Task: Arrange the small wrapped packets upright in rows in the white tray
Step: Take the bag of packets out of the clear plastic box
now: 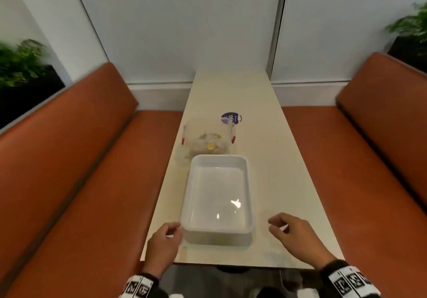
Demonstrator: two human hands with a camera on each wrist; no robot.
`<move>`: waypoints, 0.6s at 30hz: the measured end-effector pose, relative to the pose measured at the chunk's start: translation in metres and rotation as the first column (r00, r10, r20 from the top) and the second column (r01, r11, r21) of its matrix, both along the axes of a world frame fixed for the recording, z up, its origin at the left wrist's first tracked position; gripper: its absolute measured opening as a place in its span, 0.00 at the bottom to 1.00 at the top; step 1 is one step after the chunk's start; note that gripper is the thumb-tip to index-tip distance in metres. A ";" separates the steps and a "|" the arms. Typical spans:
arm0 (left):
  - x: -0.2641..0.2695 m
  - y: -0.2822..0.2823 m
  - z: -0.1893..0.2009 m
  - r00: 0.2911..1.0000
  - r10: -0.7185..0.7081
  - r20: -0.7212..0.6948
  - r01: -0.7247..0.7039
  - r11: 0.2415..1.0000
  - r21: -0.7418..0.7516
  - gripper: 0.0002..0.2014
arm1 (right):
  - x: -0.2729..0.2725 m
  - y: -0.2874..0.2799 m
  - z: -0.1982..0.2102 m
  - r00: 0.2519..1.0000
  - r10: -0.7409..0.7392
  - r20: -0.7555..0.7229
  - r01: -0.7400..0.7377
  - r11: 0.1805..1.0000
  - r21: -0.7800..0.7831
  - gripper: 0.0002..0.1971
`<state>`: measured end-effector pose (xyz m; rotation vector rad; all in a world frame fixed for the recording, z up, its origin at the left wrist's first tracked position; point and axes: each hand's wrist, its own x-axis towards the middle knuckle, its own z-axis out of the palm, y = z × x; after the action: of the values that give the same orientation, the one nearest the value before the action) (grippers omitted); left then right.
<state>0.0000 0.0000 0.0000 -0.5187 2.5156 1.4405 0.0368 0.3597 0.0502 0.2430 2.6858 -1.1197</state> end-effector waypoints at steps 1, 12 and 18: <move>-0.009 0.004 -0.002 1.000 0.013 -0.014 -0.013 1.000 0.003 0.09 | -0.011 -0.002 -0.006 1.000 -0.011 0.001 0.011 1.000 -0.016 0.09; -0.063 0.045 -0.001 0.995 0.052 0.082 -0.040 0.988 -0.149 0.17 | -0.109 -0.024 -0.049 0.978 -0.067 0.196 0.095 0.986 -0.136 0.15; -0.062 0.079 0.014 0.987 0.052 0.152 -0.041 0.996 -0.077 0.14 | -0.116 0.031 -0.039 0.951 -0.051 0.306 0.105 0.982 -0.160 0.10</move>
<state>-0.0625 0.0788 0.0140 -0.6790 2.4564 1.2739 -0.0793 0.3910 0.0112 0.4539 2.3148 -1.2228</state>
